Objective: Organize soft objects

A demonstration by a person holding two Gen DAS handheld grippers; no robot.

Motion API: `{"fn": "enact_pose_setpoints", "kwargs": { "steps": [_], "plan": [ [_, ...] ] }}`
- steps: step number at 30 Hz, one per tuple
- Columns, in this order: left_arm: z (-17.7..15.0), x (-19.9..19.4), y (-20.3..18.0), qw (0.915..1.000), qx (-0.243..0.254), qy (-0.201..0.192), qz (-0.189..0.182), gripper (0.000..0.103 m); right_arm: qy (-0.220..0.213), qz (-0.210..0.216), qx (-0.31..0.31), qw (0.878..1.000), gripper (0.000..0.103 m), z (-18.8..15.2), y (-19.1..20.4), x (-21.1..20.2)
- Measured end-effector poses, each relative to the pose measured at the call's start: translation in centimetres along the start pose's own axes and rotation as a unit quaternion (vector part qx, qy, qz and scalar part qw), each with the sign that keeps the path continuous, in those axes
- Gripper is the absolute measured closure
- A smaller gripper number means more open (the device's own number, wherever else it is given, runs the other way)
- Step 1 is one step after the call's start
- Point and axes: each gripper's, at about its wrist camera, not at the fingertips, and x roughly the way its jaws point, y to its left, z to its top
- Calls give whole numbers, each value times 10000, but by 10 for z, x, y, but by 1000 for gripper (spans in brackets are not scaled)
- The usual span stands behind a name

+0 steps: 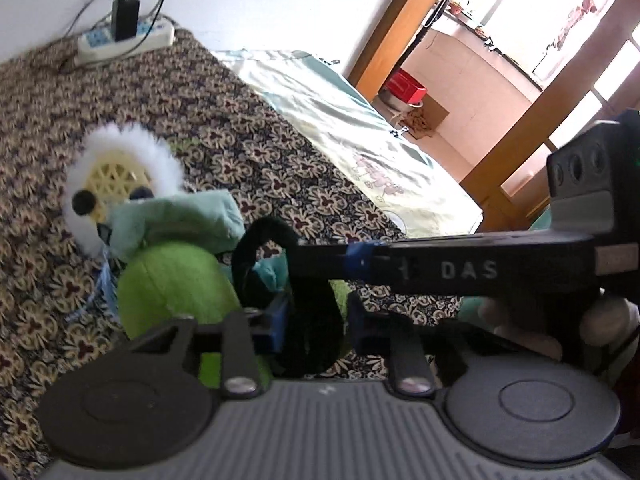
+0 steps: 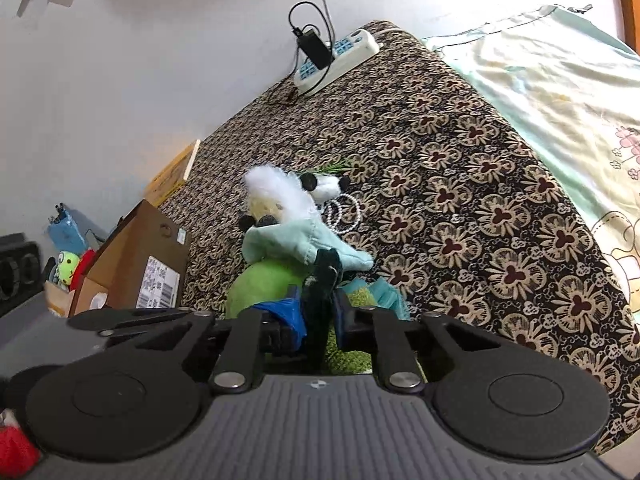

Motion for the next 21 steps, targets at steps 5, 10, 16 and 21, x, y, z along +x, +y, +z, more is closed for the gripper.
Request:
{"fn": "enact_pose_setpoints", "kwargs": {
  "steps": [5,10,16,21],
  "plan": [
    [-2,-11,-7,9997,111,-232,24,103,-21,116,-198,9997,103,-3,13,-2],
    [-7,-34,-13,9978,313,-557,166,103,-117,304,-317,9990,103,2,26,-8],
    [-10,-72,-10,9940,308,-1013,283,103,-222,705,-331,9967,103,9,47,-12],
    [-14,-115,-3,9872,306,-1501,451,103,-260,1251,-388,9911,103,20,75,-12]
  ]
}}
